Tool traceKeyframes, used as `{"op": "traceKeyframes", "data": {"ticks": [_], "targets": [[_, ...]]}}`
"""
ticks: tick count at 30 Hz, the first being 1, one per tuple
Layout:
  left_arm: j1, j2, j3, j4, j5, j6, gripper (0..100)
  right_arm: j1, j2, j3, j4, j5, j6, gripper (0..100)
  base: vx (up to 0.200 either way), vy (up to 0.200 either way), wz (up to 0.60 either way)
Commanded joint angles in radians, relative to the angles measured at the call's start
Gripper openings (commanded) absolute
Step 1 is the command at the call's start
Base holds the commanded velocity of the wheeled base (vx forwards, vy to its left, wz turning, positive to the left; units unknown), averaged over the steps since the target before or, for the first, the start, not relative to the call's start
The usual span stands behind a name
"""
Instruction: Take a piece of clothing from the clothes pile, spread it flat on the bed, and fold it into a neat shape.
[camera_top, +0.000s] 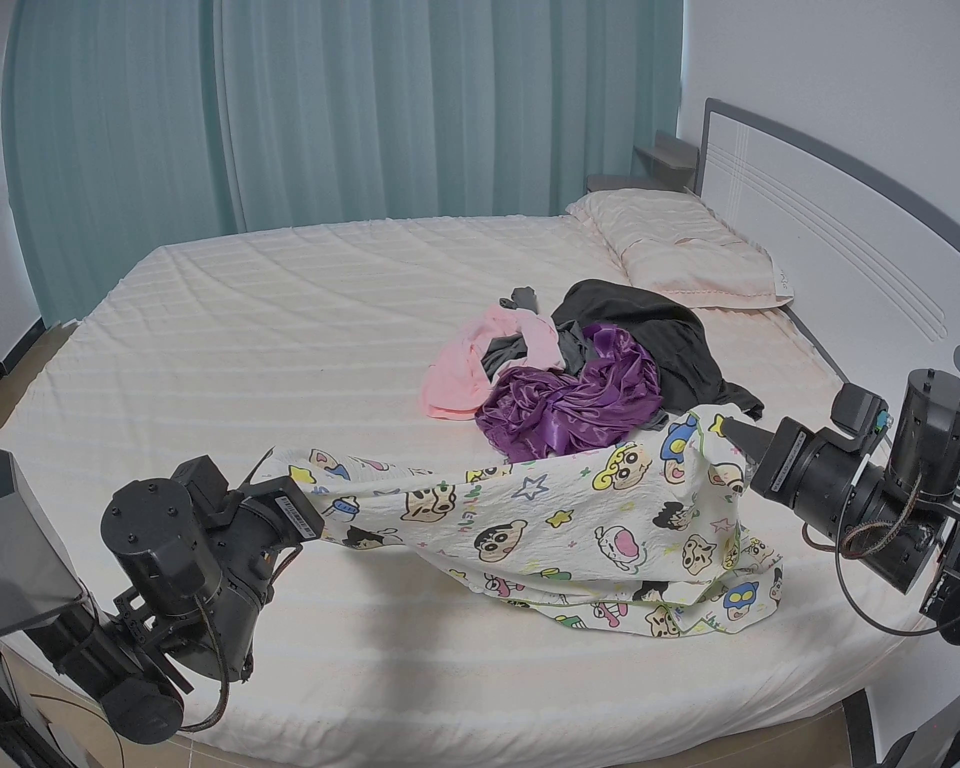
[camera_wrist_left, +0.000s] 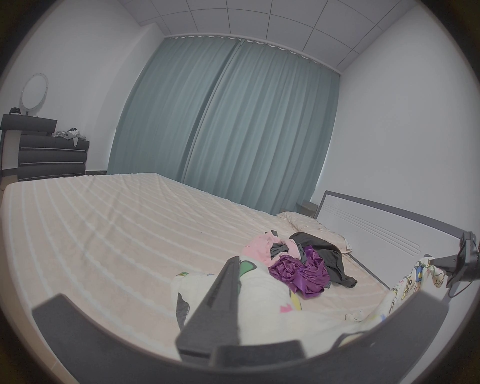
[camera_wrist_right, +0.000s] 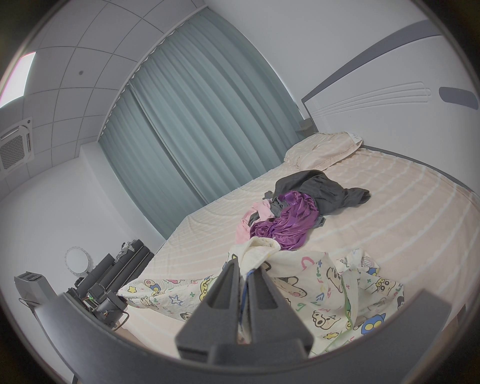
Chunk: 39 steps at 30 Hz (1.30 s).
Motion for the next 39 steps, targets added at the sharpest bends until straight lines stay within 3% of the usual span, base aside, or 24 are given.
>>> {"op": "traceKeyframes", "data": {"ticks": [1,35,39], "targets": [[-0.001,0.000,0.000,-0.018,0.000,0.000,0,0.000,0.000,0.000,-0.001,0.000,0.000,0,0.000,0.200,0.00],[-0.002,0.005,0.000,-0.018,0.004,0.000,0,-0.007,-0.014,-0.008,-0.002,-0.007,0.000,0,0.000,0.200,0.00],[-0.007,0.006,0.000,-0.018,0.004,-0.001,0,-0.007,-0.025,-0.008,-0.002,0.000,0.000,0,0.000,0.000,0.00]]}}
